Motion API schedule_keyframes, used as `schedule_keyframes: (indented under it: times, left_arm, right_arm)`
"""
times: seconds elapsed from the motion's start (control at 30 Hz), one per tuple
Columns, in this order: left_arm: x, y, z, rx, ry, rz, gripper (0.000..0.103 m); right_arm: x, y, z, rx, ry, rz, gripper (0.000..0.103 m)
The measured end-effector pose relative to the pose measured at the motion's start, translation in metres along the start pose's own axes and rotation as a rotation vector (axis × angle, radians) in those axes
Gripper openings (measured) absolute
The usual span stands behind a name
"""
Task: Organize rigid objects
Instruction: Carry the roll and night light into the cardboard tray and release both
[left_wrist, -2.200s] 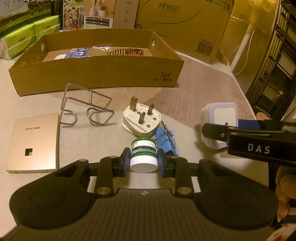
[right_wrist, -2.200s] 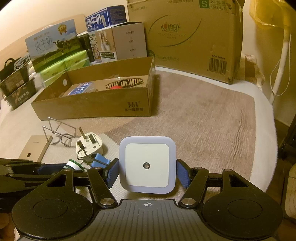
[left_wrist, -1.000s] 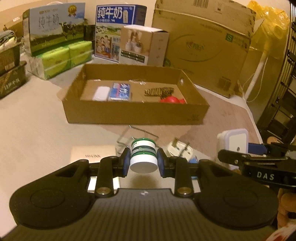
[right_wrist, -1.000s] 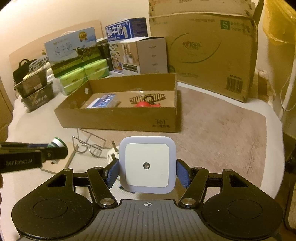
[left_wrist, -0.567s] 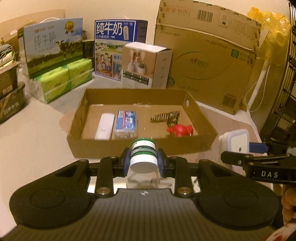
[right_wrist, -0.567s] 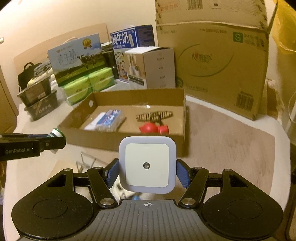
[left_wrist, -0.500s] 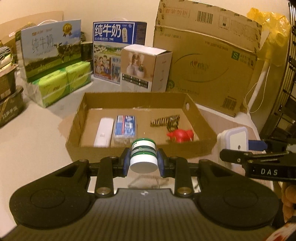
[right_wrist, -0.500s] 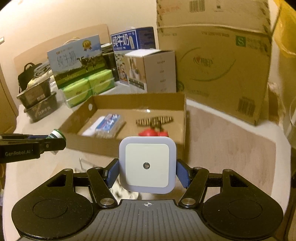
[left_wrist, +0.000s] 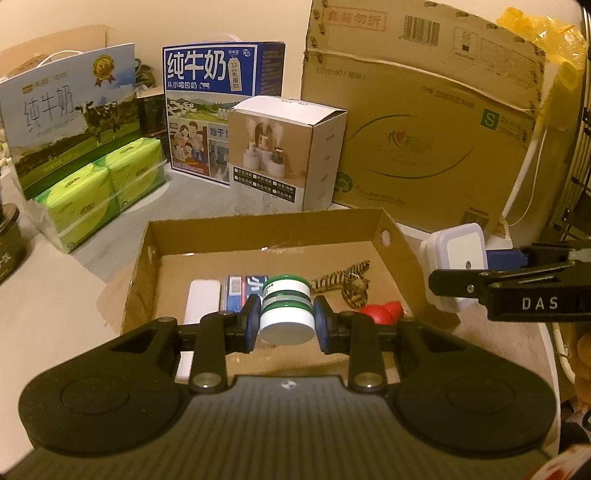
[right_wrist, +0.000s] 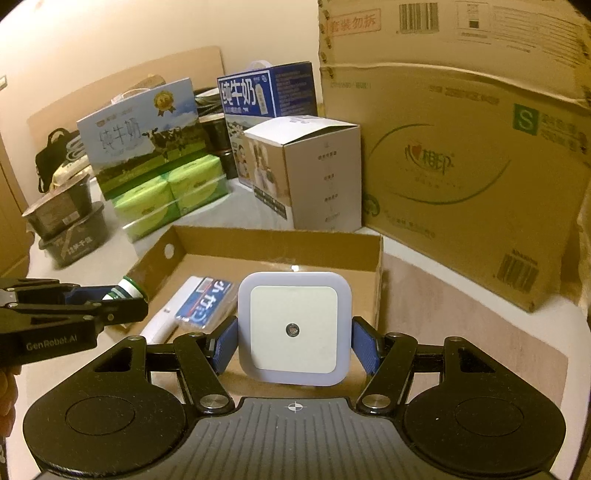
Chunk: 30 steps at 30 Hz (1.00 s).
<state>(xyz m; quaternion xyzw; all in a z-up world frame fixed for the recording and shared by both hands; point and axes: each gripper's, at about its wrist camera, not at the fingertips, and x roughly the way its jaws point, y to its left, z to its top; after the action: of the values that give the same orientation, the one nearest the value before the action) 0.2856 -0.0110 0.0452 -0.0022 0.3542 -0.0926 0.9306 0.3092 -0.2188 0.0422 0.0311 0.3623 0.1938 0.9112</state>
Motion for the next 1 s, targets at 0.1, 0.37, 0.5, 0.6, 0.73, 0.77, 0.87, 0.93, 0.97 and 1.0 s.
schedule_keyframes:
  times: [0.1, 0.37, 0.5, 0.6, 0.73, 0.77, 0.87, 0.93, 0.97, 1.0]
  left_arm:
    - [0.012, 0.004, 0.012, 0.010, 0.004, 0.003, 0.027]
    - [0.053, 0.020, 0.034, 0.016, 0.033, 0.008, 0.027]
    - [0.075, 0.034, 0.043, 0.008, 0.046, 0.020, 0.027]
    - [0.091, 0.044, 0.048, 0.007, 0.054, 0.033, 0.027]
    - [0.109, 0.057, 0.053, -0.008, 0.069, 0.045, 0.027]
    - [0.113, 0.060, 0.054, -0.010, 0.075, 0.046, 0.027]
    - [0.124, 0.065, 0.056, -0.012, 0.084, 0.052, 0.027]
    - [0.131, 0.068, 0.057, -0.017, 0.089, 0.051, 0.027]
    - [0.133, 0.069, 0.057, -0.018, 0.092, 0.051, 0.027]
    - [0.136, 0.070, 0.057, -0.019, 0.093, 0.053, 0.027]
  right_arm:
    - [0.013, -0.007, 0.011, 0.016, 0.017, 0.009, 0.065]
    - [0.057, -0.018, 0.036, 0.034, 0.054, 0.020, 0.065]
    - [0.083, -0.023, 0.047, 0.046, 0.079, 0.014, 0.065]
    - [0.098, -0.024, 0.054, 0.049, 0.095, 0.018, 0.065]
    - [0.117, -0.025, 0.064, 0.046, 0.113, 0.018, 0.065]
    - [0.120, -0.024, 0.066, 0.044, 0.116, 0.016, 0.065]
    - [0.129, -0.024, 0.068, 0.047, 0.129, 0.017, 0.065]
    - [0.135, -0.022, 0.069, 0.046, 0.135, 0.014, 0.065]
    - [0.136, -0.022, 0.068, 0.045, 0.138, 0.014, 0.065]
    - [0.138, -0.021, 0.068, 0.044, 0.141, 0.014, 0.065]
